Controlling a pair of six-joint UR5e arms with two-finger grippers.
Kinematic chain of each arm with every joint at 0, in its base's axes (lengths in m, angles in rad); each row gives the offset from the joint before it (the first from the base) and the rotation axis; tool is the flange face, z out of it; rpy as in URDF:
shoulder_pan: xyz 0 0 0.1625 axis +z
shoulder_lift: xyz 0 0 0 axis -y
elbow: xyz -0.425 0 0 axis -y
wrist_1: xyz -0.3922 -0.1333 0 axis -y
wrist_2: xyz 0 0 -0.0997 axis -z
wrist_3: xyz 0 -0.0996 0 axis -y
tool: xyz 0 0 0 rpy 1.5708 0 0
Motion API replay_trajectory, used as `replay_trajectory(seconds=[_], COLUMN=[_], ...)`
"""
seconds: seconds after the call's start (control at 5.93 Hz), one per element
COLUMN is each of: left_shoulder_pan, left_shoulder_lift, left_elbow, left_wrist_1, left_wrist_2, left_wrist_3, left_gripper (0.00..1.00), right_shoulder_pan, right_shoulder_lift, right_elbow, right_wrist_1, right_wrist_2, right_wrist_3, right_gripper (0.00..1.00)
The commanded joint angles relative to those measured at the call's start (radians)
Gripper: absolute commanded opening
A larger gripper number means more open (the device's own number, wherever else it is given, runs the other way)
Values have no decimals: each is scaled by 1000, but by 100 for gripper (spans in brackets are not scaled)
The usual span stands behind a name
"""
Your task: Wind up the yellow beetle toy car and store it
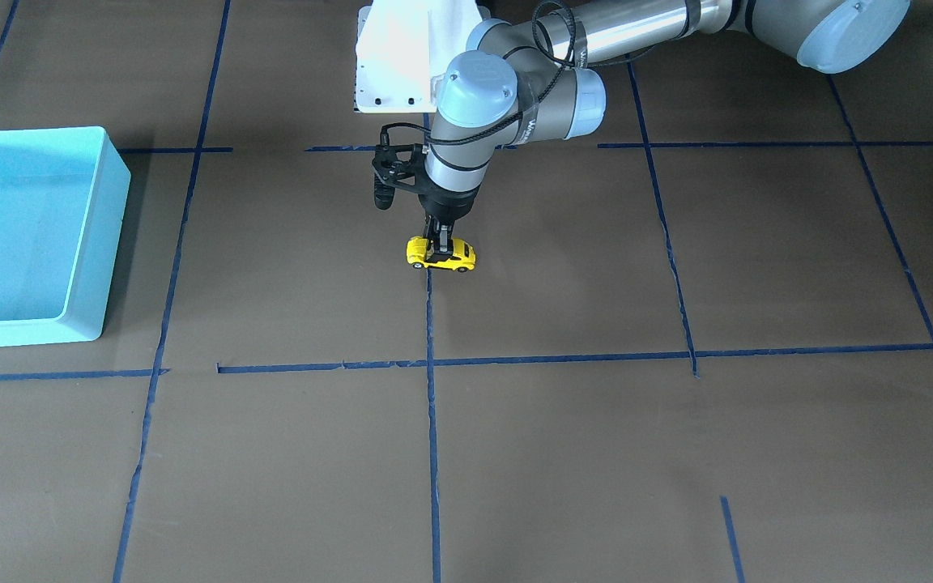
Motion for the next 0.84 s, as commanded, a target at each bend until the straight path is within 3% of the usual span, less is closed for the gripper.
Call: replay_trajectory(seconds=[0.0, 0.34, 0.67], left_shoulder_pan=[-60, -62, -33], left_shoulder_lift=[64, 78, 61], left_elbow=[-14, 19, 53], left_wrist_1=[-176, -244, -237], left_wrist_2=[-116, -213, -212], left_wrist_3=[-35, -37, -28], left_gripper=[0, 0, 0], right_shoulder_pan=[0, 0, -1], right_shoulder_lift=[0, -11, -11], right_elbow=[1, 0, -2], right_wrist_1=[-1, 1, -1], right_wrist_2=[-10, -10, -14], right_wrist_3=[0, 0, 0], right_gripper=[100, 100, 100])
